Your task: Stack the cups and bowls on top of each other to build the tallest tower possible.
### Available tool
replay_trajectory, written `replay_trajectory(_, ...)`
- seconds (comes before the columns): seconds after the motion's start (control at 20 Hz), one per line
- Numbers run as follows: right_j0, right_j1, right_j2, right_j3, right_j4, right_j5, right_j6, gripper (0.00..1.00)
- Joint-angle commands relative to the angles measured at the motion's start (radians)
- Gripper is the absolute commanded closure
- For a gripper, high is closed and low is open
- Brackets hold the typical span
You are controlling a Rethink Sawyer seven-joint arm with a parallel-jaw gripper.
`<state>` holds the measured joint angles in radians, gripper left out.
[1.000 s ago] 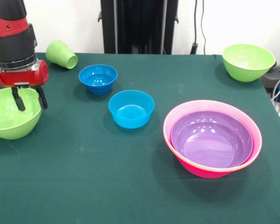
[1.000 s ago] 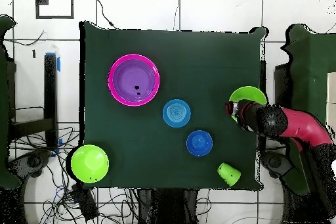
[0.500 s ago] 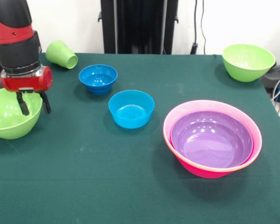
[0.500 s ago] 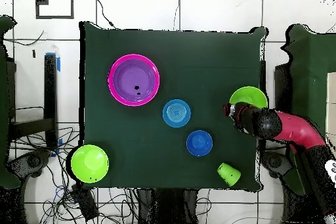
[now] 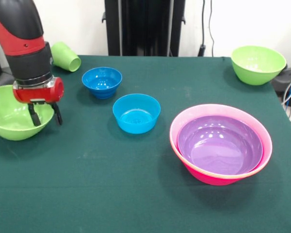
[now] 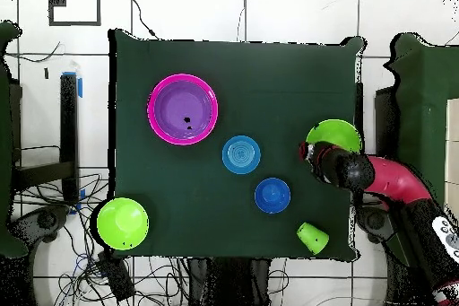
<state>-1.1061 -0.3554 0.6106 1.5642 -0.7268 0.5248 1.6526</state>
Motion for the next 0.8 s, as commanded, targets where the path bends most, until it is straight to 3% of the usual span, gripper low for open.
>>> replay_trajectory(0.05,0.046,0.085,-0.057,-0.013,0.022,-0.066,0.078,1.0)
replay_trajectory(0.2,0.034,0.085,-0.047,0.0,-0.004,-0.144,0.081,1.0)
replay_trajectory(0.8,0.043,0.047,-0.05,0.018,0.021,-0.111,0.052,1.0)
